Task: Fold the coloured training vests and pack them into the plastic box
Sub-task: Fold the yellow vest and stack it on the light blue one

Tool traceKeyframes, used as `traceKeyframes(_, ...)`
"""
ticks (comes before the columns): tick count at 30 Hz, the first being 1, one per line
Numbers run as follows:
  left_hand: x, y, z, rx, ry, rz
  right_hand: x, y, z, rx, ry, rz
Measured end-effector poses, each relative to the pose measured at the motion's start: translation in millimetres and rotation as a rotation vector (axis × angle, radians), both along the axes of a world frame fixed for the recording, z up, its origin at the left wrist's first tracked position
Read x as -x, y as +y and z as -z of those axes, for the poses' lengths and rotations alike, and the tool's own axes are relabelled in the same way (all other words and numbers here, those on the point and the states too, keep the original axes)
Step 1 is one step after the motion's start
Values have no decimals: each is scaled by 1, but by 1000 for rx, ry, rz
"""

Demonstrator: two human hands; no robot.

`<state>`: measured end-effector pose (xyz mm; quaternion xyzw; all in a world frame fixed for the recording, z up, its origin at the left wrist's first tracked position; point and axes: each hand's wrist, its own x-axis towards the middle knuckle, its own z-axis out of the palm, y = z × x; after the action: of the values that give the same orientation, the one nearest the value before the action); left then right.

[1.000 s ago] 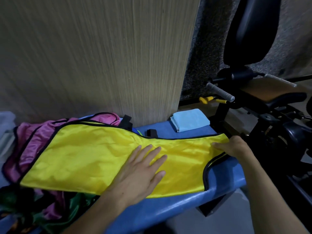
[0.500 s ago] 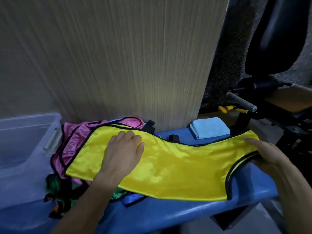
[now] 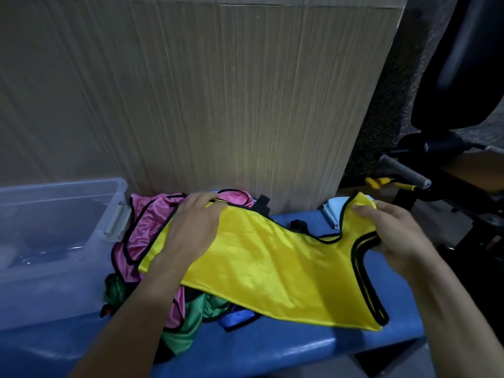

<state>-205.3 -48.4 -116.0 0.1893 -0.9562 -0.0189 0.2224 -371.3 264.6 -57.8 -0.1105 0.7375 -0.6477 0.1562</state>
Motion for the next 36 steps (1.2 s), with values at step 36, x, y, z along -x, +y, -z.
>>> traceKeyframes(36,-9,-37,-31,-967,303,-58,-104,-234,30,87,66,-545)
